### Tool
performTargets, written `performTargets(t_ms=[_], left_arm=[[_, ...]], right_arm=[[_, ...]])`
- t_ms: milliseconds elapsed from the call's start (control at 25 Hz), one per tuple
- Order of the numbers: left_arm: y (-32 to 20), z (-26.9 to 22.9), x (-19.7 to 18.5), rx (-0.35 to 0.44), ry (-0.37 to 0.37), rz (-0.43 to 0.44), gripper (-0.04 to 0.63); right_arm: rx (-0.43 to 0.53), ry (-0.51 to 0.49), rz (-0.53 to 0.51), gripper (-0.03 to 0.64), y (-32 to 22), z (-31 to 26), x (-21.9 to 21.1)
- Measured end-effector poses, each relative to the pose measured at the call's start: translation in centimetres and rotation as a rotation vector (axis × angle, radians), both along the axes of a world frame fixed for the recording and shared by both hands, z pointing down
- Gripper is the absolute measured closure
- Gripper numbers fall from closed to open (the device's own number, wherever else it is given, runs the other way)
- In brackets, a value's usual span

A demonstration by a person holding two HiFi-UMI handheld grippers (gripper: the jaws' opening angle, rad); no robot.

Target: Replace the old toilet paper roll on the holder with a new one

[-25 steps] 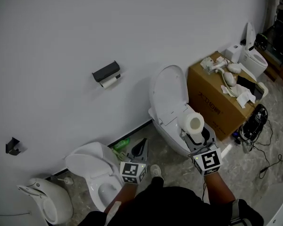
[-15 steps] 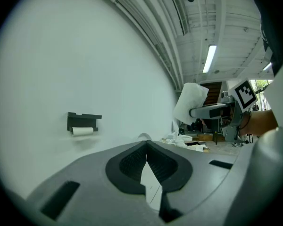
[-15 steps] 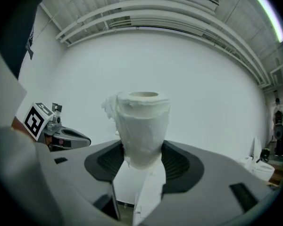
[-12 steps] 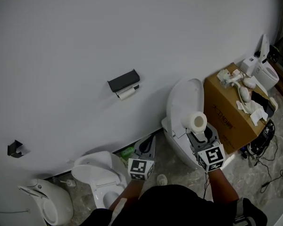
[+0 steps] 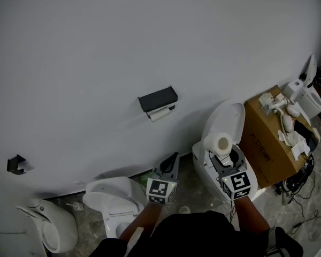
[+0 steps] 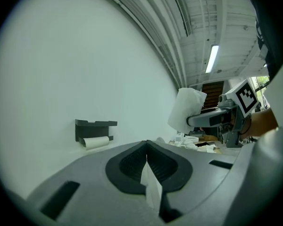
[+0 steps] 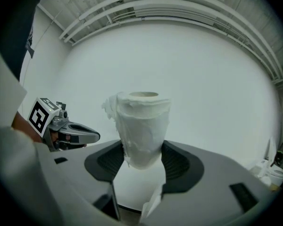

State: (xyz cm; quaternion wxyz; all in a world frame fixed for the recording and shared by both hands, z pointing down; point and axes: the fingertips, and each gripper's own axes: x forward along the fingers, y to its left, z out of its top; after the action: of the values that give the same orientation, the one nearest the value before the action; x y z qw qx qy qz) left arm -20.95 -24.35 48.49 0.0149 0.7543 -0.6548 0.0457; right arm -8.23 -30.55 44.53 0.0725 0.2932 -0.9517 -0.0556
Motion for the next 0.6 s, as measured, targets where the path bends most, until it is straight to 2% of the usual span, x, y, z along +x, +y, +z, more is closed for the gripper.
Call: performTargets(t_ms=[240,600], left_arm=[[-2.0,-0.6,-3.0,0.002,0.008,-0.037,0.589],[-5.8,-1.6,-5.8,-0.002,-0.051,-0.119,0.589]], right_arm=[[0.009,-0.008,-0.041,0.377,-2.3,0.5,-2.9],[-0.009,-0.036,-0.137,0.377,-6.7,0.2,-6.8]])
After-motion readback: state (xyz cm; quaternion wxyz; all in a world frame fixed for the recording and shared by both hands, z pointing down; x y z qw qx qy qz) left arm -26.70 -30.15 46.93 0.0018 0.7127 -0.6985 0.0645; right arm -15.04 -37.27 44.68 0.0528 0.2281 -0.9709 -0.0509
